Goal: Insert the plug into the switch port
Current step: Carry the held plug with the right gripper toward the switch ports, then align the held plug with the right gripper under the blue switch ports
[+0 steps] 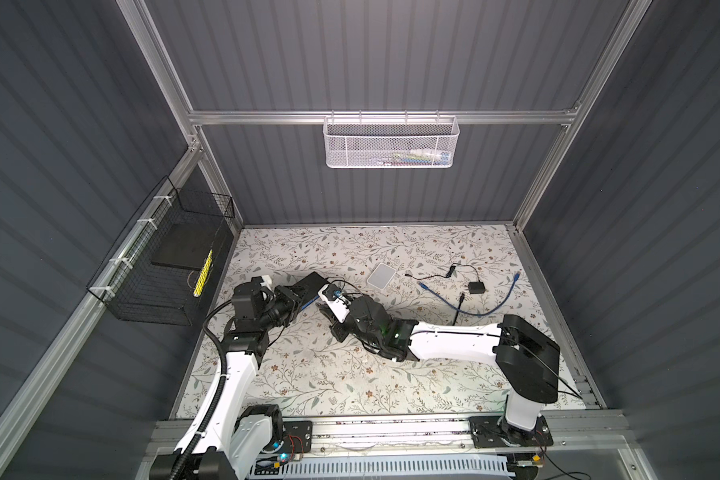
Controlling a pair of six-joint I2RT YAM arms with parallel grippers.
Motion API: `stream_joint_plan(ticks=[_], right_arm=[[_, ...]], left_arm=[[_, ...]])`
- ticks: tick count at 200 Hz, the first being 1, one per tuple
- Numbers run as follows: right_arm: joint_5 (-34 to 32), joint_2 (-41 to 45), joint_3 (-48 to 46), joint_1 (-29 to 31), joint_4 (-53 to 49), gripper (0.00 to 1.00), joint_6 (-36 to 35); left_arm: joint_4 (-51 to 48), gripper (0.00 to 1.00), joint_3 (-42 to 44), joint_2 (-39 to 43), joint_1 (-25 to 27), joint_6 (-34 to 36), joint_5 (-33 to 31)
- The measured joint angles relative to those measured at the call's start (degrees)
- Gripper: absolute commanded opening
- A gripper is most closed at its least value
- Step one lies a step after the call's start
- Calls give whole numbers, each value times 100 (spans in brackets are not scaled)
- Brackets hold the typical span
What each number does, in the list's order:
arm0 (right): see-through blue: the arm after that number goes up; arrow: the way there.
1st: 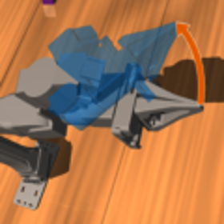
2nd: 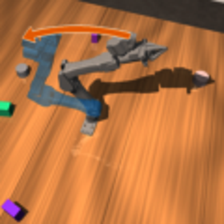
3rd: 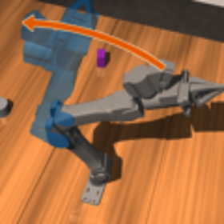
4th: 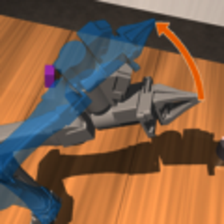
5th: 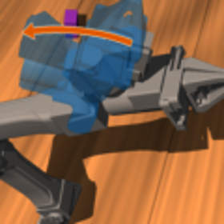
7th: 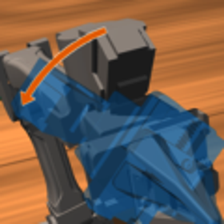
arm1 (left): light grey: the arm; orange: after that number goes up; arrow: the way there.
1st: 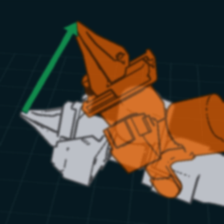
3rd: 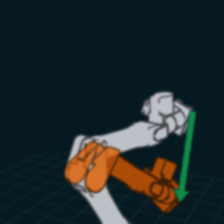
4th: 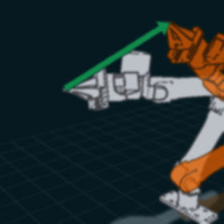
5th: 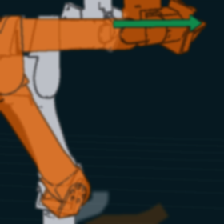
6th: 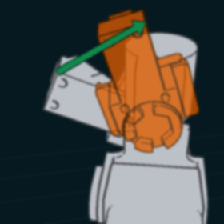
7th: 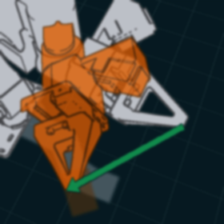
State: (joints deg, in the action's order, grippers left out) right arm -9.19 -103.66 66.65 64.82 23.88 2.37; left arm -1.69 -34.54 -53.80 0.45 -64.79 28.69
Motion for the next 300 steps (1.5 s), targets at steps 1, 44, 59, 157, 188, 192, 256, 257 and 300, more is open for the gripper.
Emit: stream_joint_plan(ticks=[1, 44, 59, 157, 188, 192, 256, 257, 300], right_arm=[[0, 0, 0, 0, -2, 0, 0], [22, 0, 22, 0, -28, 0, 26], [46, 0, 63, 0, -52, 0, 46], [219, -2, 188, 2, -103, 0, 214], [240, -17, 249, 24, -133, 0, 256], [240, -22, 256, 26, -133, 0, 260], [258, -81, 291, 87, -160, 0, 280], [260, -81, 291, 87, -160, 0, 282], [258, -96, 378, 94, -210, 0, 280]], left_arm=[[2, 0, 0, 0, 0, 0, 0], [50, 0, 11, 0, 0, -2, 0], [50, 0, 24, 0, 0, -2, -2], [55, 0, 55, 0, 0, -20, 0], [70, 0, 55, 0, 0, -20, -20], [81, 0, 55, 0, 0, -20, -20], [144, 0, 55, 0, 0, -44, -24], [144, 0, 55, 0, 0, -44, -24], [157, 0, 55, -2, 0, -44, -28]])
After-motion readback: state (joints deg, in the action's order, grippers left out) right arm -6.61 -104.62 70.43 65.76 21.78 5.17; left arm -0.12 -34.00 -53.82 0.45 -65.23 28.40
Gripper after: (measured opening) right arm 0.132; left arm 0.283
